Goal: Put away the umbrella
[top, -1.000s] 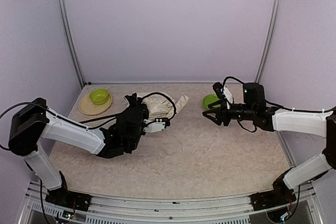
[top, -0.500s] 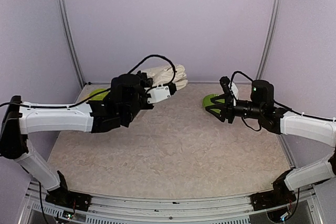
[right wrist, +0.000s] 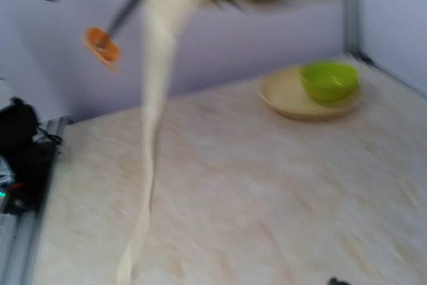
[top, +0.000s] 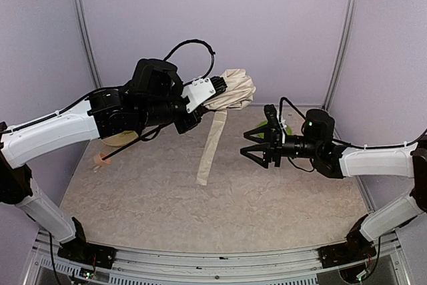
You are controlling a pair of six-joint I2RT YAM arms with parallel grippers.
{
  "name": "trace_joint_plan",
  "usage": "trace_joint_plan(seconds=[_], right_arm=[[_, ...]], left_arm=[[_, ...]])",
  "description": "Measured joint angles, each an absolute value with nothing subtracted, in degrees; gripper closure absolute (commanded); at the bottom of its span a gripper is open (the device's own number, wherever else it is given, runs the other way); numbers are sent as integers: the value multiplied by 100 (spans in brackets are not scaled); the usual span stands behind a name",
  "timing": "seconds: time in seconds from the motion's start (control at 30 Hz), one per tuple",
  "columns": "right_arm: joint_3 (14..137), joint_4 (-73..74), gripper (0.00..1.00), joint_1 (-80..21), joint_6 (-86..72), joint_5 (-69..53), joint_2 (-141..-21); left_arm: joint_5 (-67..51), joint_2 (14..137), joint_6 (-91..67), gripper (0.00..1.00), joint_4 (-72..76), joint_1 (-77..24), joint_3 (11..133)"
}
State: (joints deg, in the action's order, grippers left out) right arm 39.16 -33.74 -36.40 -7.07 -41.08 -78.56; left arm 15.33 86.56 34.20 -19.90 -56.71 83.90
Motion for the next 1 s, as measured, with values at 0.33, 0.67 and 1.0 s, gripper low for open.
trace_joint_plan(seconds=[0.33, 0.67, 1.0], right_arm=[[4119, -4558, 25, -4093, -1382, -4322, -8680], [4646, -5332, 68, -4475, -1951, -4248, -9769], [4604, -6130, 70, -4480, -2331, -4541, -10160]], left_arm=[[1221, 8661, 3094, 100, -2130, -5699, 8534], [1181, 8661, 2987, 100, -2086, -5708, 8532], [757, 8547, 2615, 100, -1964, -5371, 8479]])
